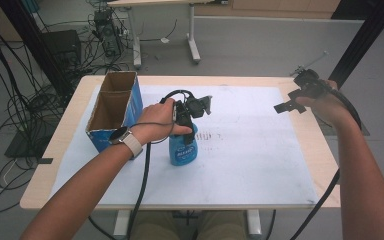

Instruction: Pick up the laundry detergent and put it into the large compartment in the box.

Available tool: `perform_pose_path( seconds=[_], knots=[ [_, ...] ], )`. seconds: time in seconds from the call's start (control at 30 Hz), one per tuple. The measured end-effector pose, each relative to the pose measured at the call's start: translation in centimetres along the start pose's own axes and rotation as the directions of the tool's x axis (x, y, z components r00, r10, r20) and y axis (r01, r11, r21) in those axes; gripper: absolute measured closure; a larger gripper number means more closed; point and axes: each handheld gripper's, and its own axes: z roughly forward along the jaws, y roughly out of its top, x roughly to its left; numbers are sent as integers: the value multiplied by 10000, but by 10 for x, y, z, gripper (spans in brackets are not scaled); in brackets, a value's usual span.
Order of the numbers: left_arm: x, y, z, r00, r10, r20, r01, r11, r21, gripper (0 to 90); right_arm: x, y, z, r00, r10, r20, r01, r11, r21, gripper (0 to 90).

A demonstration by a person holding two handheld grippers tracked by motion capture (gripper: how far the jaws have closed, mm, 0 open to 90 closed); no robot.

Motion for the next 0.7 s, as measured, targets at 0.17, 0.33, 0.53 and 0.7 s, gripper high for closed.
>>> perform_pose_path(
  seconds=[0.17,0.33,0.53,0.7],
  knots=[
    [0,0,0,10000,-4,-12,4,10000,-3,379,0,1,1,10000,-19,-19,19,10000,-1,146],
    [0,0,0,10000,18,-18,-18,10000,-12,379,0,2,3,10000,-28,-39,28,10000,18,146],
    [0,-1,0,10000,36,-13,-36,10000,-24,379,0,3,5,10000,-39,-74,40,10000,36,146],
    [0,-2,0,10000,54,-24,-54,9999,-88,379,0,3,6,9999,-37,-98,38,10000,49,146]
  ],
)
